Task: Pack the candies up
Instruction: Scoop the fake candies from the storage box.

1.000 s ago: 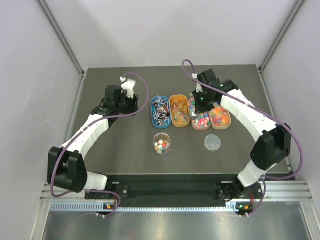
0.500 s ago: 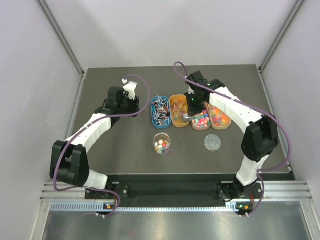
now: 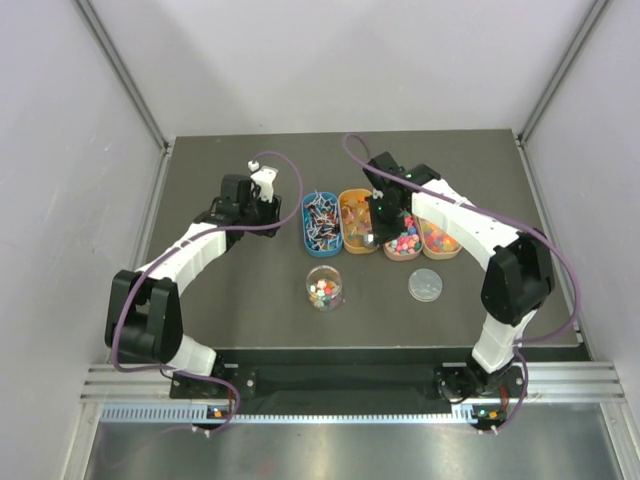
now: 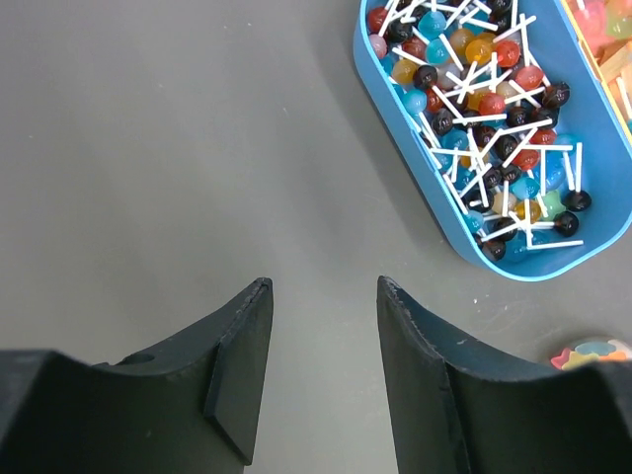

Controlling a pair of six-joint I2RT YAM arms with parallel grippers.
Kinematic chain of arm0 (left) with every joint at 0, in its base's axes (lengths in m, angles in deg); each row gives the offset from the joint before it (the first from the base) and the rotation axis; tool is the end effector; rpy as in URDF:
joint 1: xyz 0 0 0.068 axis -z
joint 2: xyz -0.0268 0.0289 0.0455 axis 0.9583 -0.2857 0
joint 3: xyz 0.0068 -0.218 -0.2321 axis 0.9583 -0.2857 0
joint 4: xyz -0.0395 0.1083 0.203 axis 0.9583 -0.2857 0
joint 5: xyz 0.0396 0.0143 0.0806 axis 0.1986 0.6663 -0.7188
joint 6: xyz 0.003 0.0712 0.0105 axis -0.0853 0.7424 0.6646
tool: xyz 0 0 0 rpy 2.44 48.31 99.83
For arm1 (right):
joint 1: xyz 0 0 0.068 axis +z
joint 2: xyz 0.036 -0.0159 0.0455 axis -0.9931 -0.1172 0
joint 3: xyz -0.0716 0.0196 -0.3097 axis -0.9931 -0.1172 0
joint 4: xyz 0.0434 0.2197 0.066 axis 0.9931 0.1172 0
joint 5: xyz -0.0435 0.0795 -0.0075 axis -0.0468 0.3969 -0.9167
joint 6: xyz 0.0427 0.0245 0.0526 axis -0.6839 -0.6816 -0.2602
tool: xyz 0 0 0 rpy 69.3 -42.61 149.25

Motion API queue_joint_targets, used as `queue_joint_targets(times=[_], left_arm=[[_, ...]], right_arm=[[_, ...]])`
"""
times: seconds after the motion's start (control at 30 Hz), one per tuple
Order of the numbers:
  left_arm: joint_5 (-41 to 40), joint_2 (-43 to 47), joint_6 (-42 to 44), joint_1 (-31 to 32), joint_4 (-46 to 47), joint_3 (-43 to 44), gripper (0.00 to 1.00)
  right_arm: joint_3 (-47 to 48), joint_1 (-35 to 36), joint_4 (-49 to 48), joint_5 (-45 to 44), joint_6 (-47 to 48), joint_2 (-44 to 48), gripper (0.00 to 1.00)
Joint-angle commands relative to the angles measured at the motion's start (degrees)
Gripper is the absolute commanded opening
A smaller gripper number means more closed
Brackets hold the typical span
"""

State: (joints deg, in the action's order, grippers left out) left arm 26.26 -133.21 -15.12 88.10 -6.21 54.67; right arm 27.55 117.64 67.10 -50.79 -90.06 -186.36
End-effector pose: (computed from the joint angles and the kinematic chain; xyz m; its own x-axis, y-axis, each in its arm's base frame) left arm 0.2981 -0.0880 0.2864 -0.6113 0.2125 -0.7623 0.3990 0.9146 -0.0651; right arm 0.2908 0.1973 0.3086 -0.9397 -0.1068 -0.3248 -0.1577 0.9783 0.1346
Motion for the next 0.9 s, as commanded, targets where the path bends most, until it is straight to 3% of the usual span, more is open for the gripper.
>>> queue_joint_targets(times=[0.0,0.33,0.87], left_arm=[[1.5,-0.2,-0.6,0.0,-0.2,2.4,0.51],[2.6,0.9,-1.7,0.1,1.2,0.6,0.51],[2.8,0.9,-2.0,0.1,1.8,-0.4,0.51]], right_arm=[[-2.9,1.0,0.8,4.1,-0.7,-1.1,0.00],[-1.1,0.8,-1.0,7.7,0.2,-4.1,0.00],[5.3,0.7,-2.9,5.5,0.9,-10.0,0.00]])
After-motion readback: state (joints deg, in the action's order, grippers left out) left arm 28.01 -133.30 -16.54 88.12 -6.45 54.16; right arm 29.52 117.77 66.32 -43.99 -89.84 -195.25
